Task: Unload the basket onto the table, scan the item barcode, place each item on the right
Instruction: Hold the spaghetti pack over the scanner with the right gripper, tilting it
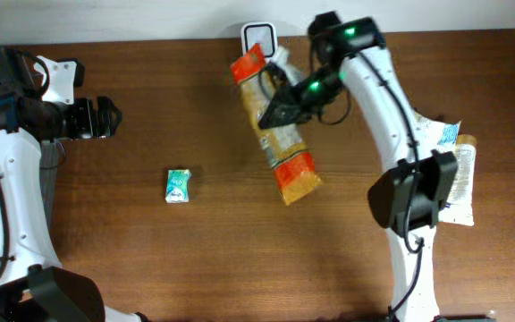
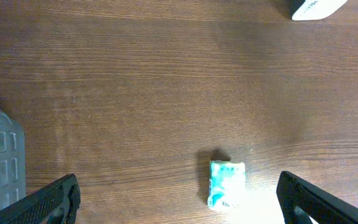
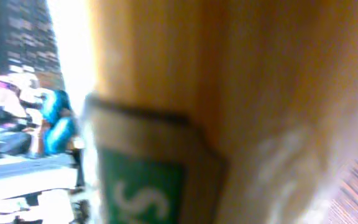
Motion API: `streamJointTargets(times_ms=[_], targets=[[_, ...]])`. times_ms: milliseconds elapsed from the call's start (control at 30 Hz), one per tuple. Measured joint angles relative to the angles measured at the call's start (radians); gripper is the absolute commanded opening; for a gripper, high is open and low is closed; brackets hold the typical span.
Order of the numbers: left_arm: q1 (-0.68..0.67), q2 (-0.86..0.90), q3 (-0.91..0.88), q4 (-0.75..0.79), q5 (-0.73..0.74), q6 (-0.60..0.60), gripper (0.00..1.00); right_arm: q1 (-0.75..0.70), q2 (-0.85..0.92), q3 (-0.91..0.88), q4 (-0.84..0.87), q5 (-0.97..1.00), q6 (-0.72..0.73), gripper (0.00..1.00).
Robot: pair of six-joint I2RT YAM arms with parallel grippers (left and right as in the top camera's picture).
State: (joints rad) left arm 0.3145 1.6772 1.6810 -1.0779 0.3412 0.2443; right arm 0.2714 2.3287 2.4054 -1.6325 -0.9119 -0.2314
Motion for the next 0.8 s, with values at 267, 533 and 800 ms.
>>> streamJointTargets(times_ms=[267, 533, 800], targets=[[0.000, 0.000, 0.000, 0.000, 0.000, 0.000, 0.99, -0.163, 0.000, 0.000, -0.010, -0.501, 0.023, 0.04], [0.000, 0.000, 0.000, 0.000, 0.000, 0.000, 0.99, -0.128, 0.000, 0.064, 0.124, -0.048, 0.037, 0.04], [0.000, 0.000, 0.000, -0.001, 0.000, 0.000, 0.99, 0.137, -0.002, 0.149, 0.673, 0.737, -0.399, 0.04]])
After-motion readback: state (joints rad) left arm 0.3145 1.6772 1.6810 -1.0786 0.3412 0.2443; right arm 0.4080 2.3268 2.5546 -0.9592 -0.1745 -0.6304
